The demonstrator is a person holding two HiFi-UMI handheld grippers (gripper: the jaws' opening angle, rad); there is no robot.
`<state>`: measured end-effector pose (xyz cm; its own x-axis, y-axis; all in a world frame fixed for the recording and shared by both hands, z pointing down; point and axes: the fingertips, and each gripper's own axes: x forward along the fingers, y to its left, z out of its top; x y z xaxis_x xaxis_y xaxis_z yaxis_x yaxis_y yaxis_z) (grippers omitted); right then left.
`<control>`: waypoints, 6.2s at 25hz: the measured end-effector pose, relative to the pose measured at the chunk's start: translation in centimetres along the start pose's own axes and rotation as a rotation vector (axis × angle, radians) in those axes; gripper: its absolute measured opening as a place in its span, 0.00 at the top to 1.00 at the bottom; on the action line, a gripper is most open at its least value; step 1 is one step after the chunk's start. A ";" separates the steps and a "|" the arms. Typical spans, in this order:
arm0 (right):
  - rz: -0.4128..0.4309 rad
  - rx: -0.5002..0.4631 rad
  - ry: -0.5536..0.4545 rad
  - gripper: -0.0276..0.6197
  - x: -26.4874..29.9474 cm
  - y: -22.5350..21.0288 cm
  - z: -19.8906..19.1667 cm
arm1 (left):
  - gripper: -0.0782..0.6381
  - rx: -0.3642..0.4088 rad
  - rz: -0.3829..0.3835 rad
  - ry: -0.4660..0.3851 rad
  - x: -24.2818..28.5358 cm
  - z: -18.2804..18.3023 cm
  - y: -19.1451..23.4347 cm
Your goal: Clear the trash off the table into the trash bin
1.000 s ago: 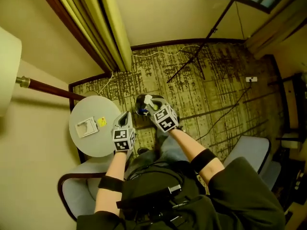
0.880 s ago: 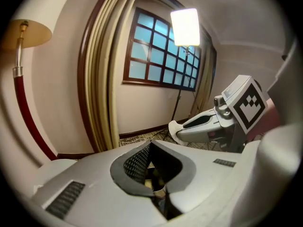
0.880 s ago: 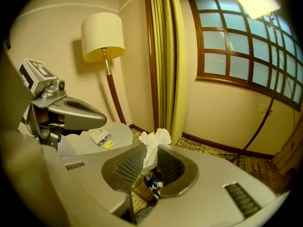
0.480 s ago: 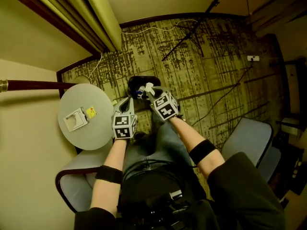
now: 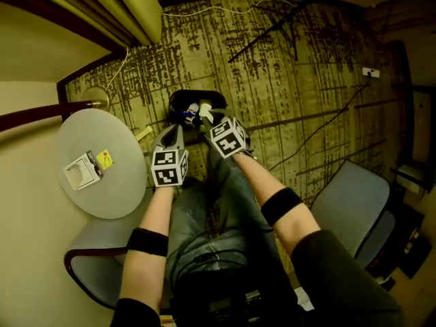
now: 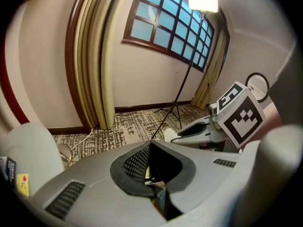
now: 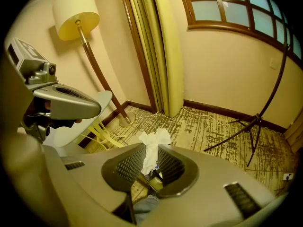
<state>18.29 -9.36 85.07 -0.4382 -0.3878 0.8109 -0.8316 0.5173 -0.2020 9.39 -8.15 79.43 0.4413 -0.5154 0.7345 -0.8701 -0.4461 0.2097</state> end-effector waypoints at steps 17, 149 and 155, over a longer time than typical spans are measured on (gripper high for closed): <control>0.027 0.003 0.104 0.80 20.6 -3.8 -12.1 | 0.89 -0.051 -0.004 0.081 17.2 -12.9 5.4; 0.478 -1.074 0.380 0.45 18.0 40.6 7.2 | 0.89 -0.744 0.696 -0.336 -35.2 -15.6 23.9; 0.490 -1.086 0.384 0.45 18.3 40.9 7.2 | 0.89 -0.765 0.698 -0.332 -35.1 -16.7 24.1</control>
<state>-26.20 -0.78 87.70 -0.3419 0.1756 0.9232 0.1810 0.9763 -0.1187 -30.79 11.44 69.47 -0.2662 -0.7018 0.6607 -0.8075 0.5367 0.2448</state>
